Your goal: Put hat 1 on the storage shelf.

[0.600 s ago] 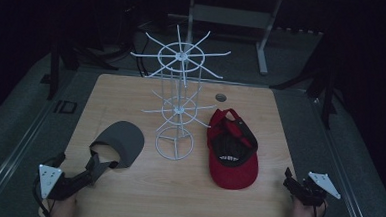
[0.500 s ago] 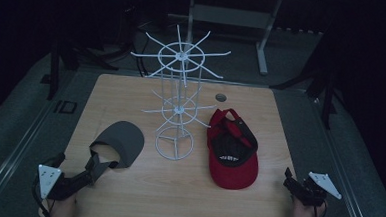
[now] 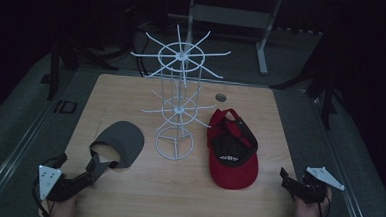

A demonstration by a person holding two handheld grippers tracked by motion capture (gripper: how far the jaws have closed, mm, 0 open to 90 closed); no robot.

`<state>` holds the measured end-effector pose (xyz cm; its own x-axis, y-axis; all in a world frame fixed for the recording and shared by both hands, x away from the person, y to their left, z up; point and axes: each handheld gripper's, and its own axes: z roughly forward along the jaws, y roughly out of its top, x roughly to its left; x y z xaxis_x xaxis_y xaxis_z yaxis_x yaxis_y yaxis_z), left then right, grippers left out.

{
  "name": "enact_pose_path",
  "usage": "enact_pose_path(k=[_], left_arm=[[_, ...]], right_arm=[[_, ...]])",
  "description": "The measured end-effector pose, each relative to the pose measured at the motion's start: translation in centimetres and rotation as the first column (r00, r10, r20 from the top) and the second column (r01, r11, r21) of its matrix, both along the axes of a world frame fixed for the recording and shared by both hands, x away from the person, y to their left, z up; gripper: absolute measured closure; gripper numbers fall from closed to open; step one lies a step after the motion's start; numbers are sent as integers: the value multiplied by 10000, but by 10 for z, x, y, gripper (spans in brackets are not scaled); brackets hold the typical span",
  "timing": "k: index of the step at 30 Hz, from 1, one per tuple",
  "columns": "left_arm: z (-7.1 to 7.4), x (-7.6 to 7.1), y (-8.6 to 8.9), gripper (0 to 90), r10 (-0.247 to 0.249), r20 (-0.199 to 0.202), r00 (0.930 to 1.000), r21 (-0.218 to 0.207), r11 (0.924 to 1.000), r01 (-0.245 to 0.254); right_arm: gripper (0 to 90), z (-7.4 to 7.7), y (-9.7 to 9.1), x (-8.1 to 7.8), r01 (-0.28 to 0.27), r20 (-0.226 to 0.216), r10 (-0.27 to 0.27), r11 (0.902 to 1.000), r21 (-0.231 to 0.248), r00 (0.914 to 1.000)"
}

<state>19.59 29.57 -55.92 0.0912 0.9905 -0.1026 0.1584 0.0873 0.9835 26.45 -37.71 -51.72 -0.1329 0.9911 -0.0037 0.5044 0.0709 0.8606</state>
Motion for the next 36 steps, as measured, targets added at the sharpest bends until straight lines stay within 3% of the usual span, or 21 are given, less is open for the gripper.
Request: enact_pose_path(k=[3,8,10,16,20,22,28,29,31,32,33,35,36], left_arm=[[2,-2,-4,53,-201,-85,9998,-249,9995,198],[6,-3,-12,53,-633,-183,9978,-185,9978,630],[6,-2,-13,53,-873,-323,9957,-390,9955,860],[6,-1,-17,53,-1187,-465,9918,-388,9924,1170],[7,-1,-20,53,-1369,-544,9891,-279,9904,1355],[7,-1,-21,52,-1398,-607,9883,-204,9901,1388],[8,-1,-21,52,-1471,-502,9878,-272,9889,1459],[8,-1,-21,52,-1485,-542,9874,-298,9887,1470],[7,-1,-21,52,-1481,-560,9874,-292,9888,1467],[7,-1,-21,52,-1466,-545,9877,-301,9890,1451],[7,-1,-21,52,-1511,-547,9870,-329,9882,1495],[7,-1,-21,53,-1507,-532,9871,-342,9882,1491],[7,-1,-21,53,-1548,-531,9865,-365,9875,1530]], right_arm=[[115,10,8,5,-414,59,414,9991,-97,9991],[118,26,18,16,-808,286,820,9958,-431,9962],[118,32,22,21,-912,342,929,9947,-480,9951],[132,42,32,36,-1335,366,1354,9899,-482,9901],[136,48,45,48,-1942,371,1950,9807,-237,9801],[140,51,54,60,-2371,314,2374,9714,-139,9709],[126,49,71,80,-2596,76,2597,9656,-114,9657],[119,46,76,86,-2931,43,2932,9561,-40,9561],[119,42,82,94,-3007,-85,3007,9537,-34,9537],[119,39,85,97,-3243,-204,3242,9460,-12,9458],[119,37,88,100,-3198,-232,3195,9474,-110,9473],[120,32,92,107,-3493,-409,3485,9369,-132,9364],[120,32,92,107,-3493,-409,3485,9369,-132,9364]])
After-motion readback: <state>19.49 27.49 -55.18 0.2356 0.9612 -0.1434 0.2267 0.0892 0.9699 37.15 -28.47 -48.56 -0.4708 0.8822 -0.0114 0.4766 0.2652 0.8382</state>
